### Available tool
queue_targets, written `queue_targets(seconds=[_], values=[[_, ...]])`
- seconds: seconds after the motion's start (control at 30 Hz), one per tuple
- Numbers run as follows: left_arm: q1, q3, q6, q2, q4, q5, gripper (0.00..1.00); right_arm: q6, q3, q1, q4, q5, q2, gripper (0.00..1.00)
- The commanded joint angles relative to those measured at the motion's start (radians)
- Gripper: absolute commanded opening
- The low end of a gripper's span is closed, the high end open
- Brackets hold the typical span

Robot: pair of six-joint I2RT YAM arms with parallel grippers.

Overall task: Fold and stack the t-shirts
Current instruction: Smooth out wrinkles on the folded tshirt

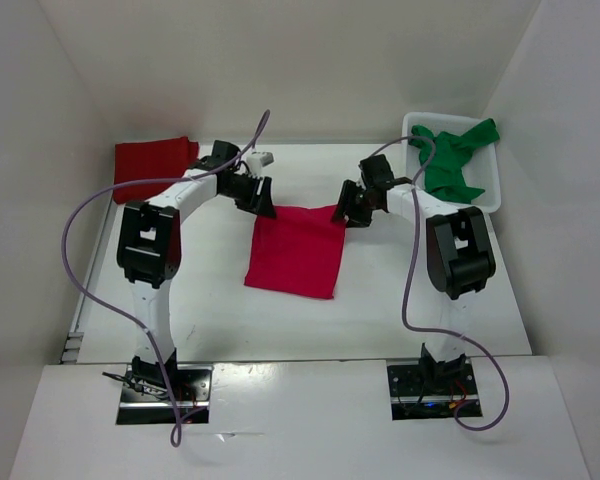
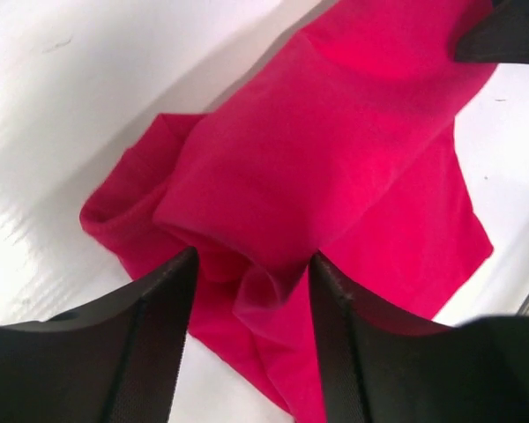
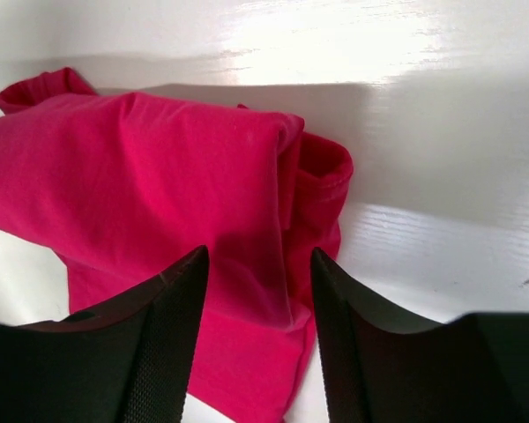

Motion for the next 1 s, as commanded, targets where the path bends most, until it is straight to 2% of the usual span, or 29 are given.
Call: queue_targets(seconds=[0.0,0.13,0.17,0.3,0.33,0.4,0.5,0.63,0.97], values=[[-0.006,0.051,-0.01,0.038,0.017,0.05,0.59,0.004,0.052,0.004,0.05,-0.023,0.02,0.54],[-0.006,0.06,-0.032,0.038,0.026,0.081,0.44,0.004,0.052,0.004,0.041,-0.032,0.029,0.34],[-0.006,0.069,-0.032,0.038,0.026,0.095,0.35,0.004,0.052,0.004,0.041,-0.041,0.029,0.28],[-0.006,0.03,-0.022,0.012,0.005,0.124,0.14,0.004,0.014,0.004,0.03,-0.063,0.002,0.13],[-0.006,0.013,-0.01,-0.003,0.005,0.124,0.12,0.004,0.013,0.004,0.021,-0.076,-0.009,0.11],[-0.006,-0.047,0.002,-0.069,0.005,0.133,0.1,0.004,-0.016,0.004,-0.002,-0.089,-0.06,0.04],[-0.006,-0.124,0.04,-0.175,-0.021,0.133,0.07,0.004,-0.043,0.044,-0.075,-0.089,-0.149,0.01],[0.005,-0.198,0.08,-0.293,-0.122,0.144,0.07,0.039,-0.114,0.081,-0.164,-0.079,-0.276,0.01],[0.014,-0.316,0.208,-0.511,-0.345,0.165,0.06,0.218,-0.328,0.182,-0.212,-0.15,-0.587,0.01]])
